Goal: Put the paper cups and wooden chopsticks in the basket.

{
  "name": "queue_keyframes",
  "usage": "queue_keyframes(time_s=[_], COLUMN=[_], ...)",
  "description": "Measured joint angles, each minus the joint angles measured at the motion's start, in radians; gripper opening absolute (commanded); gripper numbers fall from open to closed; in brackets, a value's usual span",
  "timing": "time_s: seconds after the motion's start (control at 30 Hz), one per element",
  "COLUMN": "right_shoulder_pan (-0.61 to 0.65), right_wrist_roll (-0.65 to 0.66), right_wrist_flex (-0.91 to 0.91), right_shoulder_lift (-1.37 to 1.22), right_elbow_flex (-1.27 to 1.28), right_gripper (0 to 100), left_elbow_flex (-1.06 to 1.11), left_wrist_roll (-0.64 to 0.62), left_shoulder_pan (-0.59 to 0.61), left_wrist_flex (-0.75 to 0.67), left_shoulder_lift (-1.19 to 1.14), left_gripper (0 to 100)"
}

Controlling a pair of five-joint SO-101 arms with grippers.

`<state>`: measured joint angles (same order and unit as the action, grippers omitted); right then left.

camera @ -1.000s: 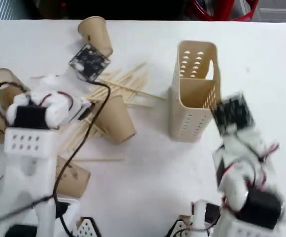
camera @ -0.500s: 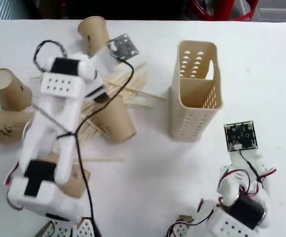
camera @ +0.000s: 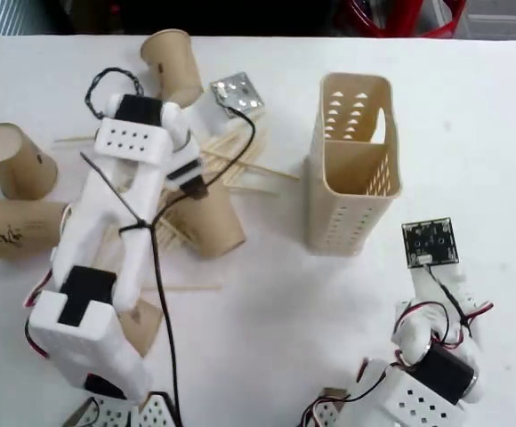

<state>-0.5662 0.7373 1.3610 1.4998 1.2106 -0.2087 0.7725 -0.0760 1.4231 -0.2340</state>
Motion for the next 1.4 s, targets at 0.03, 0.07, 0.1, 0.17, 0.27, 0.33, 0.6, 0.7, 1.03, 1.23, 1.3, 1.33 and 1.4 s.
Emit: queue_keyframes(time_s=[0.03,0.07,0.1,0.17,0.27,0.33,0.6,0.7,1.03,1.23,1.3,1.33,1.4], right_shoulder_pan=[0.002,0.002,0.002,0.002,0.002,0.002,0.002,0.002,0.002,0.002,0.002,0.002,0.002], right_wrist_roll=[0.0,0.0,0.0,0.0,0.0,0.0,0.0,0.0,0.002,0.002,0.002,0.002,0.002], right_wrist_flex=[0.0,0.0,0.0,0.0,0.0,0.0,0.0,0.0,0.0,0.0,0.0,0.0,0.0], right_shoulder_lift=[0.0,0.0,0.002,0.0,0.002,0.0,0.002,0.0,0.002,0.002,0.002,0.002,0.002], right_elbow_flex=[0.0,0.0,0.0,0.0,0.0,0.0,0.0,0.0,0.0,0.0,0.0,0.0,0.0], right_gripper=[2.0,2.0,2.0,2.0,2.0,2.0,2.0,2.0,2.0,2.0,2.0,2.0,2.0], left_elbow_flex=[0.0,0.0,-0.005,-0.008,-0.029,-0.041,-0.057,-0.057,-0.046,-0.046,-0.031,-0.009,0.048], left_wrist_roll=[0.0,0.0,0.0,0.0,0.0,0.0,0.0,0.0,0.002,0.002,0.0,-0.006,-0.029], left_shoulder_pan=[-0.003,-0.003,-0.005,-0.011,-0.012,-0.014,-0.034,-0.057,-0.121,-0.195,-0.236,-0.262,-0.315], left_wrist_flex=[0.011,0.018,0.025,0.029,0.029,0.029,0.094,0.14,0.219,0.322,0.342,0.344,0.345], left_shoulder_lift=[-0.006,-0.017,-0.034,-0.074,-0.117,-0.137,-0.144,-0.144,-0.052,0.0,0.02,0.037,0.081], left_gripper=[28,28,28,28,28,27,24,24,13,10,10,10,10])
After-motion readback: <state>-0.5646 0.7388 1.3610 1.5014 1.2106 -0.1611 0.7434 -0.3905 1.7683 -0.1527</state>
